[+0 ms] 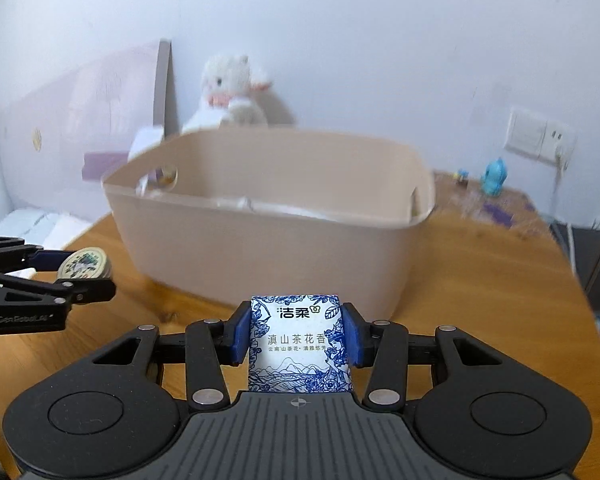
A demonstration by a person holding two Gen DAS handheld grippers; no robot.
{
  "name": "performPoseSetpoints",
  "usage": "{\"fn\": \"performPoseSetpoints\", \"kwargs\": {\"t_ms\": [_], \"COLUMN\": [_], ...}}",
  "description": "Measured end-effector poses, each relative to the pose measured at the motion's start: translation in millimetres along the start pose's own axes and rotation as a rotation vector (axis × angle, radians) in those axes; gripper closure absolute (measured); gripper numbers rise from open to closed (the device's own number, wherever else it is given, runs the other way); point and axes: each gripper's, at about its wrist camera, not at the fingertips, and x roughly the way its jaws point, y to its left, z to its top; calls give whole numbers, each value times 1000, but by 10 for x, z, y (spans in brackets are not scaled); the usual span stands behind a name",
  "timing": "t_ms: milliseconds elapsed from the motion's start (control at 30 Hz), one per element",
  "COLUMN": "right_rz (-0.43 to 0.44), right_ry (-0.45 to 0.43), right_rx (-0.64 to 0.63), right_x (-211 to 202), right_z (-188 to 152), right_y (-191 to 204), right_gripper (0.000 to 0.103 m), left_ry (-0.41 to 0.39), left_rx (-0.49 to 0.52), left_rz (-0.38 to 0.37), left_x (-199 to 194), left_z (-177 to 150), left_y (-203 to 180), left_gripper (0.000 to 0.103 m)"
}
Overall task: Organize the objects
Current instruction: 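Carry the tin and tissue pack over the basket and open both grippers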
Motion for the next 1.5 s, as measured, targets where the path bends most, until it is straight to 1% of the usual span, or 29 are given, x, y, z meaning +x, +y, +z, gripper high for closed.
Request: {"fn": "performPoseSetpoints", "kwargs": {"t_ms": [200,400,567,767,867,967,1067,1200,1300,1400,1433,1467,1500], "right_rz": [-22,-41,-62,-89,-100,-114,-136,-152,-151,-157,-159,-168,-174], "right_ry": [-85,-164,-225,-249,-237,-207,-176,-128,-72,-24,-11,1,2], "right_rx": [10,20,35,39,45,35,6,6,1,-15,-25,-34,-36], "right_x": [-272,-369,-349,-128,45,255,463,701,872,1004,1035,1064,1079], "right_z": [350,676,921,1167,1236,1243,1207,1180,1141,1065,1041,1022,1010], "right_y": [-137,-238,-294,-294,-286,-254,-203,-175,-158,-121,-107,-94,-92], "right_gripper": [60,60,60,60,60,60,60,60,60,60,58,49,46], "left_ry": [-88,-164,-201,-209,-184,-125,-68,10,78,130,148,160,161], "left_rx": [32,48,35,44,46,58,79,92,79,25,9,-1,-3], "left_rz": [-10,0,37,75,88,104,114,119,123,91,80,73,72], "left_x": [-318,-436,-349,-55,143,389,608,874,1062,1168,1194,1206,1200], "left_z": [277,592,834,1156,1272,1319,1294,1227,1170,1104,1089,1079,1076], "left_y": [4,6,41,-23,-95,-175,-250,-319,-325,-302,-292,-283,-289], "left_gripper": [47,47,47,47,47,47,47,47,47,47,47,47,47]}}
